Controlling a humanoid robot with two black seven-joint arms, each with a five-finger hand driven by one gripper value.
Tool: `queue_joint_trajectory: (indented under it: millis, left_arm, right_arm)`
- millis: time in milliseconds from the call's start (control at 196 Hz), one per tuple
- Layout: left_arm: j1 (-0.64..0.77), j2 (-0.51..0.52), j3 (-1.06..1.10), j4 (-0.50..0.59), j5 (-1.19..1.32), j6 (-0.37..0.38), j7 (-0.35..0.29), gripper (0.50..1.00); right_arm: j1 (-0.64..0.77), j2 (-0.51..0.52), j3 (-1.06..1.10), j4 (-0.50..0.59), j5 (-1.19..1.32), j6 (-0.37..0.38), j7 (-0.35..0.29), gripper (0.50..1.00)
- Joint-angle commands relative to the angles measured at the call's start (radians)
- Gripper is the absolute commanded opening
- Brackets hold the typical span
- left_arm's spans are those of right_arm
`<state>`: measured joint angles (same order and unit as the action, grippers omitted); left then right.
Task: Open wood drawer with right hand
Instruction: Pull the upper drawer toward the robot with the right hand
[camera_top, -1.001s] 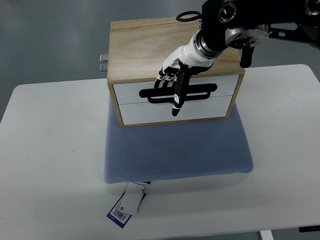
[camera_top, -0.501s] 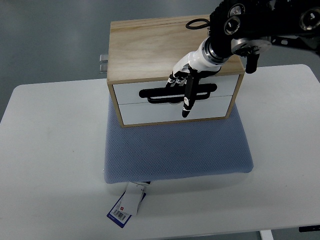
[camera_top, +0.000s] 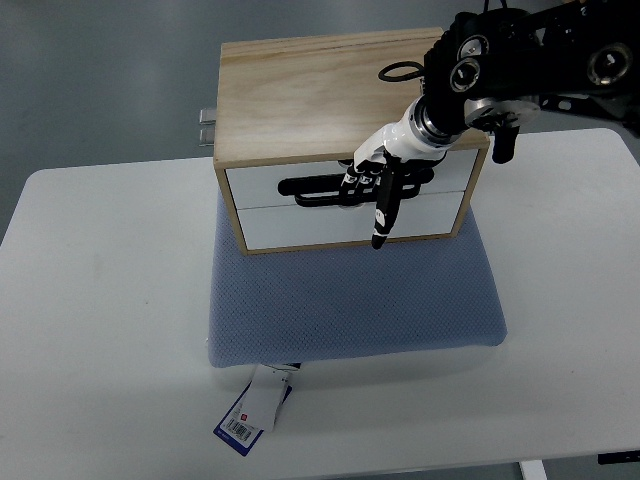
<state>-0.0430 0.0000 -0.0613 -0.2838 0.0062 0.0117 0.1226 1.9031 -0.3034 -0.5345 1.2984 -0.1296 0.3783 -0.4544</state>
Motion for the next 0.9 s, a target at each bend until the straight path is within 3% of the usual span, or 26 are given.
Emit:
queue_joint_trajectory:
  millis: [0, 337, 894]
  left_arm:
    - [0.0, 0.0, 0.0, 0.002, -0.002, 0.001, 0.0, 1.0]
    - [-0.001, 0.0, 0.0, 0.04, 0.0, -0.006, 0.0, 1.0]
    - [-0.001, 0.0, -0.002, 0.043, -0.002, -0.004, 0.0, 1.0]
  right_arm:
    - [-0.002, 0.0, 0.002, 0.001, 0.004, 0.063, 0.0, 0.944]
    - [0.027, -0.002, 0.034, 0.018, 0.051, 0.157, -0.001, 0.944]
    - [0.083, -0.028, 0.036, 0.116, 0.108, 0.221, -0.003, 0.944]
